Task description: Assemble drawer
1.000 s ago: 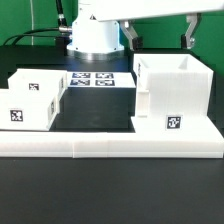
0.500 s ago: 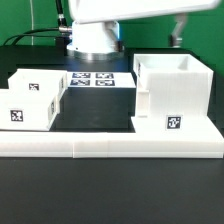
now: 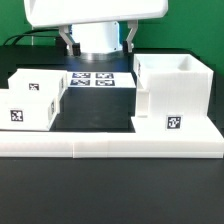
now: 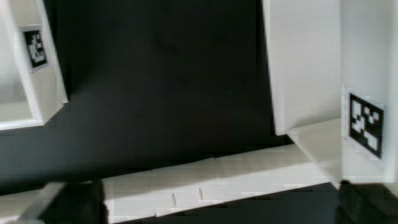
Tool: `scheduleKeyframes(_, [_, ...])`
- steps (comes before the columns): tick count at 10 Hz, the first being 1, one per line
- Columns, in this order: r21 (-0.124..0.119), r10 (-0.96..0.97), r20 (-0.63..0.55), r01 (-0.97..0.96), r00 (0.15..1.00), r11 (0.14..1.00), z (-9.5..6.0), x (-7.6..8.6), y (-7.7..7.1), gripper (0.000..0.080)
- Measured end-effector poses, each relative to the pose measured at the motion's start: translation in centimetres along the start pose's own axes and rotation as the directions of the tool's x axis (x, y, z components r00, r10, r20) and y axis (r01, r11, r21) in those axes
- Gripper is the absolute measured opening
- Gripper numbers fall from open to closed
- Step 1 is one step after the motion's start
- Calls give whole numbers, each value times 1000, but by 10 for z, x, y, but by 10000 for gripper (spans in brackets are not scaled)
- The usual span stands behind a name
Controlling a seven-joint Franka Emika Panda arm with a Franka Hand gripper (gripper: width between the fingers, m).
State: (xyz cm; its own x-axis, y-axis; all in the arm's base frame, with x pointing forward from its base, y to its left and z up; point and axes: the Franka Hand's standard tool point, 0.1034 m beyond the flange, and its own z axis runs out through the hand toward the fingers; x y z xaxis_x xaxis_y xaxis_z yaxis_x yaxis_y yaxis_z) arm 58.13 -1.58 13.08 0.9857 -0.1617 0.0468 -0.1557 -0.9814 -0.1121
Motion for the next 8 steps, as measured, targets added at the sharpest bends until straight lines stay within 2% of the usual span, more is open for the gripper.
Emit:
scheduleKeyframes(2, [-1, -24, 4, 24, 1000, 1000, 2, -1, 6, 649])
scheduleKeyframes(4, [-3, -70, 14, 70, 997, 998, 25, -17, 45, 649])
scheduleKeyframes(6, [0, -43, 43, 43, 998, 999, 47, -27, 62, 649])
scheduleKeyframes(8, [-14, -15, 49, 16, 999, 1000, 72, -34, 79, 649])
